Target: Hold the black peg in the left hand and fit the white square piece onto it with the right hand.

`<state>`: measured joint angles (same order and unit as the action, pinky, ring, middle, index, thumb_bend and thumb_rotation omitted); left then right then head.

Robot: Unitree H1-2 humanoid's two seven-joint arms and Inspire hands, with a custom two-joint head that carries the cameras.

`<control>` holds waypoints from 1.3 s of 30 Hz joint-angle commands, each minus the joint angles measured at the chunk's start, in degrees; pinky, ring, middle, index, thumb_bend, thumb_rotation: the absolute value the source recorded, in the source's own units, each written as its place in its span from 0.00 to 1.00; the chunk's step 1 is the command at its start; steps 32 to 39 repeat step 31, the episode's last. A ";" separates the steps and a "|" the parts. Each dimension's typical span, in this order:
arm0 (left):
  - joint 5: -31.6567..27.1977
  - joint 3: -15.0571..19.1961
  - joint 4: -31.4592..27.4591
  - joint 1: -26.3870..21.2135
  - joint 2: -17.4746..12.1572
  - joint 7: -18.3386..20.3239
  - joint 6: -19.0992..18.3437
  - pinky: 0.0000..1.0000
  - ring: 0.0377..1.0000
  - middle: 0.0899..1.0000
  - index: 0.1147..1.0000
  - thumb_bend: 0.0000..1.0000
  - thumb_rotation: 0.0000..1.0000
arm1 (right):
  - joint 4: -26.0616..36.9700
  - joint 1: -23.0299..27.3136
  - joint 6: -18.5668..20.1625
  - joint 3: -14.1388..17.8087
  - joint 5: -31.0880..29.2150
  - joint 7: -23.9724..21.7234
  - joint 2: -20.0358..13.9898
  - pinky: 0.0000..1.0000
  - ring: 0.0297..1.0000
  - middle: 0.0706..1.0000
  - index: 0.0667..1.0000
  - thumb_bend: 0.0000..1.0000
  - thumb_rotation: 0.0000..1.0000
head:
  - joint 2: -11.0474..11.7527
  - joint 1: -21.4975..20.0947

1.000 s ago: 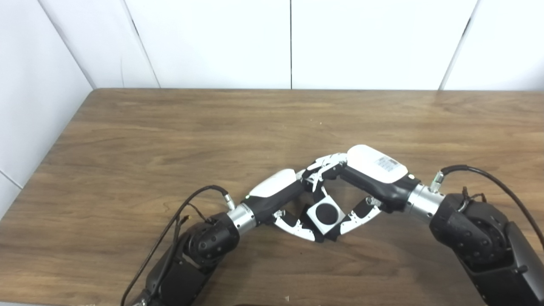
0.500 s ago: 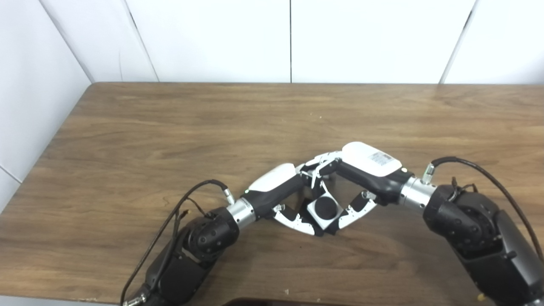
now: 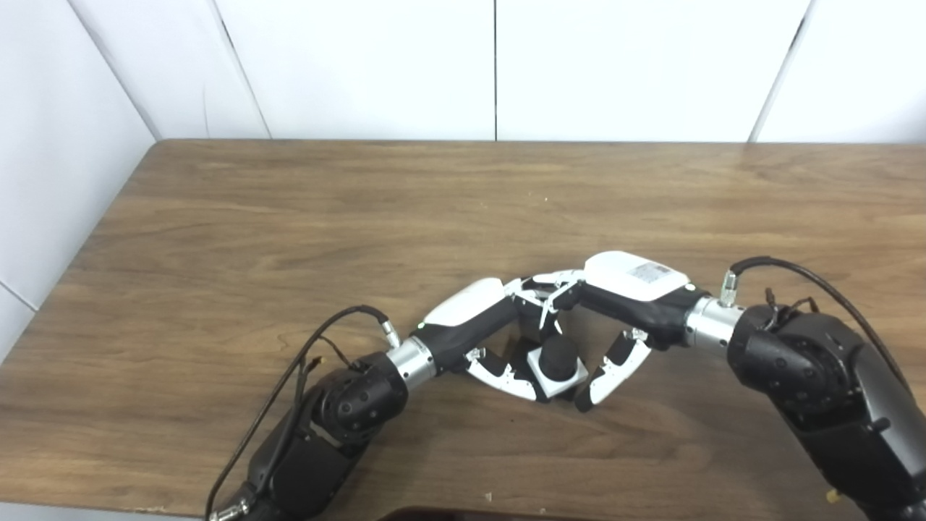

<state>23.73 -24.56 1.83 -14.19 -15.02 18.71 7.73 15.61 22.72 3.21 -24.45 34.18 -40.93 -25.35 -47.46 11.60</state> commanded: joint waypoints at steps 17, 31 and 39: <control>0.38 -0.23 0.24 0.87 -2.83 2.05 0.24 0.98 1.00 0.93 0.43 0.52 0.07 | -0.83 -0.92 2.94 9.96 -1.51 3.77 -4.39 0.80 0.88 0.89 0.78 0.84 0.22 | 0.50 -3.49; -0.21 0.06 0.18 0.94 -3.61 2.00 0.21 0.97 1.00 0.93 0.43 0.52 0.08 | -1.21 -1.48 4.20 14.38 -3.48 7.23 -3.82 0.72 0.85 0.89 0.77 0.82 0.18 | 1.23 -6.60; -0.21 0.06 0.18 0.94 -3.61 2.00 0.21 0.97 1.00 0.93 0.43 0.52 0.08 | -1.21 -1.48 4.20 14.38 -3.48 7.23 -3.82 0.72 0.85 0.89 0.77 0.82 0.18 | 1.23 -6.60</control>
